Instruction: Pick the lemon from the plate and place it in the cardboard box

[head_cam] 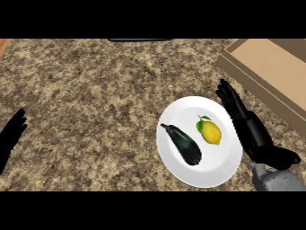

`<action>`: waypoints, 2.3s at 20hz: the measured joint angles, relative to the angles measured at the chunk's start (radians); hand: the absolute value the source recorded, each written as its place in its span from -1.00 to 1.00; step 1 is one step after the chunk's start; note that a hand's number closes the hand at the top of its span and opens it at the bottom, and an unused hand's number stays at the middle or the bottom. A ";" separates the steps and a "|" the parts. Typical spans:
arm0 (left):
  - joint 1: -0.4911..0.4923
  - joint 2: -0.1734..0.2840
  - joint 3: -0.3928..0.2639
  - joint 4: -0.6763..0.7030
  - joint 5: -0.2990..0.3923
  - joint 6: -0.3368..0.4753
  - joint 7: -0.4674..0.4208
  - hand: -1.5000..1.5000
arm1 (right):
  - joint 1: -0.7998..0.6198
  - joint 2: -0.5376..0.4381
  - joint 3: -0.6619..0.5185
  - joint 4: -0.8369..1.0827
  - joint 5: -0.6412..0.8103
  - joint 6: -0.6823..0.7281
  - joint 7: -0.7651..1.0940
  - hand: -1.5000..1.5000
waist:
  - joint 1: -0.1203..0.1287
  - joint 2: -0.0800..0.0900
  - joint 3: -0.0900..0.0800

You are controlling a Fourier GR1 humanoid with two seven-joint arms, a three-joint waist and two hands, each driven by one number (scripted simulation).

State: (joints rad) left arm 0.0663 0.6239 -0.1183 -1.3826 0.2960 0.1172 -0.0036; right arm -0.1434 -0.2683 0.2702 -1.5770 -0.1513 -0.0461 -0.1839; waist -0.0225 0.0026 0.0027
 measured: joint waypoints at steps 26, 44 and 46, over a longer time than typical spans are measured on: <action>-0.302 -0.111 -0.127 -0.138 -0.153 -0.085 -0.098 0.00 | -0.323 -0.603 -0.067 0.015 0.450 0.428 -0.317 -1.00 | 0.027 -0.002 -0.004; -0.287 -0.156 -0.080 -0.126 -0.205 -0.131 -0.109 0.00 | -0.295 -0.449 0.238 -0.392 0.814 0.717 0.275 -1.00 | 0.023 -0.005 -0.003; -0.305 -0.172 -0.075 -0.127 -0.219 -0.133 -0.085 0.00 | -0.288 -0.406 0.252 -0.394 0.842 0.745 0.305 -1.00 | 0.023 -0.004 -0.003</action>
State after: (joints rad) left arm -0.2383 0.4517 -0.1929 -1.5100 0.0768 -0.0161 -0.0883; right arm -0.4310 -0.6744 0.5222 -1.9712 0.6907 0.6989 0.1210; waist 0.0002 -0.0013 -0.0005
